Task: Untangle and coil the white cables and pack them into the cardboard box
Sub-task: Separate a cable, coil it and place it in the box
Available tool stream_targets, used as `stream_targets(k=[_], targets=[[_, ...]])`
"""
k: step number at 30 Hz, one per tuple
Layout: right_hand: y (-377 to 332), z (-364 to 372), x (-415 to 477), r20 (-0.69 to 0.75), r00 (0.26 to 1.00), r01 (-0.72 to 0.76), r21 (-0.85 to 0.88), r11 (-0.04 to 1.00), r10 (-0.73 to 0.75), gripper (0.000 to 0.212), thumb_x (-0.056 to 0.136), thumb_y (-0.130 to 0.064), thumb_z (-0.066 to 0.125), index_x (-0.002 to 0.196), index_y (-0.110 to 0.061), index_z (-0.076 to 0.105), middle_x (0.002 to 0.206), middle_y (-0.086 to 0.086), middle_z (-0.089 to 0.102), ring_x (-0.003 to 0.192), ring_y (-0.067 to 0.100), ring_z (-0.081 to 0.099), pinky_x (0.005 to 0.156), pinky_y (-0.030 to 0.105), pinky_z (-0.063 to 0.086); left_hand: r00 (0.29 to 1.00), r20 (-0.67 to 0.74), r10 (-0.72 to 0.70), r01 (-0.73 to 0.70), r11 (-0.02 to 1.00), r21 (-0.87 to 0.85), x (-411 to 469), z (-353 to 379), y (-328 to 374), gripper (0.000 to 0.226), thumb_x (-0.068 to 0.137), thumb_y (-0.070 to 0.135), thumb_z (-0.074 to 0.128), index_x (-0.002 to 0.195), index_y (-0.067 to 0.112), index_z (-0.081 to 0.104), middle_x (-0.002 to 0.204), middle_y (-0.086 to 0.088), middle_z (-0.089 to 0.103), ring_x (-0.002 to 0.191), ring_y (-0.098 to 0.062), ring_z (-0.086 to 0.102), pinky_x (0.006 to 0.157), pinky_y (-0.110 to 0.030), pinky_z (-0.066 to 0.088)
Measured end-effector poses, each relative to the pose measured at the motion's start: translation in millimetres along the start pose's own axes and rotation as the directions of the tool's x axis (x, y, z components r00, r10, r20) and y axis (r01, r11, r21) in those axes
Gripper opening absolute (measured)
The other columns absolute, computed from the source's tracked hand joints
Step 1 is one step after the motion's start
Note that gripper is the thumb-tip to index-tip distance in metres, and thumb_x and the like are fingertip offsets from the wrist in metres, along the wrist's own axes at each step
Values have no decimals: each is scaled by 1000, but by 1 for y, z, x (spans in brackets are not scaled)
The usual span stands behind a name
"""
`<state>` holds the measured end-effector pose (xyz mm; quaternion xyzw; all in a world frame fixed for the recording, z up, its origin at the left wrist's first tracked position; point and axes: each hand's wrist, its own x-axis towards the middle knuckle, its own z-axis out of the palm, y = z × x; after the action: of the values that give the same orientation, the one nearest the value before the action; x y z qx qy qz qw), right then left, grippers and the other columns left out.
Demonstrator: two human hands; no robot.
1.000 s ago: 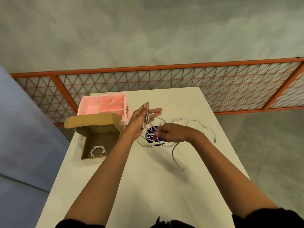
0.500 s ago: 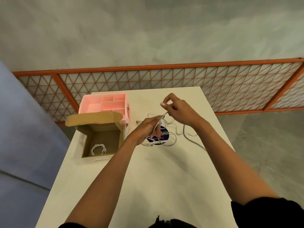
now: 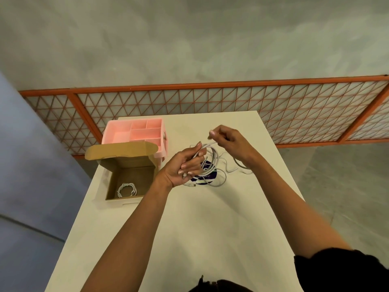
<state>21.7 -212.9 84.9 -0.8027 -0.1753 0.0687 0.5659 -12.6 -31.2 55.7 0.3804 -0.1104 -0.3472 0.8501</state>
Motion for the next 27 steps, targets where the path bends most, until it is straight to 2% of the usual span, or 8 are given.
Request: stream_targets(k=[2,6,9,12,16,20,22,27], targets=[[-1,3,-5,56,994,-94,-60,994,97,45,96,-50,42,82,-16,69,65,1,58,66,3,49,72,24,40,1000,15,1,0,999,-46,0,-2,0,29,91,32,57,70,11,54,34,7,38,26,-10,15,34,-15,27],[-2,10,-15,171,957,-230,-40,972,233,55,98,-54,24,75,-15,56,48,-17,48,45,-2,42,57,15,33,998,-58,28,-34,992,-118,2,-4,-1,38,98,30,37,68,11,51,34,7,35,25,-9,16,35,-16,31],[5,18,-17,175,967,-209,126,970,186,47,97,-52,34,73,-15,49,61,-8,52,46,3,33,51,21,27,985,-159,64,-77,994,-75,4,-4,-1,41,101,31,30,69,12,49,35,8,32,24,-5,24,38,-16,31],[9,27,-16,52,979,-205,196,959,198,44,97,-49,41,69,-15,45,57,-1,50,44,4,34,48,18,28,958,-267,107,-99,994,42,8,-1,-2,39,103,32,28,73,13,43,39,9,30,30,-3,26,44,-16,36],[12,40,-11,-206,968,-122,109,987,142,45,98,-45,41,67,-14,46,55,0,42,48,5,38,56,23,34,873,-434,224,-148,968,203,14,5,-7,38,103,32,32,78,10,51,47,9,30,41,-4,30,56,-19,44],[11,51,-5,-387,915,-87,88,992,115,47,100,-42,39,87,-3,63,63,8,47,62,11,44,62,28,37,763,-537,359,-224,927,301,22,14,-13,42,104,32,31,79,8,54,48,7,36,46,-6,41,57,-20,43],[7,54,-3,-456,883,-70,113,991,114,51,100,-40,40,81,4,56,61,9,43,62,12,41,61,28,35,722,-576,382,-277,924,265,27,23,-17,42,104,32,30,77,8,52,47,7,37,48,-7,42,51,-17,43],[7,57,-3,-485,867,-61,126,990,115,44,100,-39,38,63,-15,39,56,-5,36,54,9,33,53,21,31,713,-559,424,-306,905,296,31,30,-20,41,104,33,28,71,13,42,45,10,29,42,-5,29,51,-19,31]])
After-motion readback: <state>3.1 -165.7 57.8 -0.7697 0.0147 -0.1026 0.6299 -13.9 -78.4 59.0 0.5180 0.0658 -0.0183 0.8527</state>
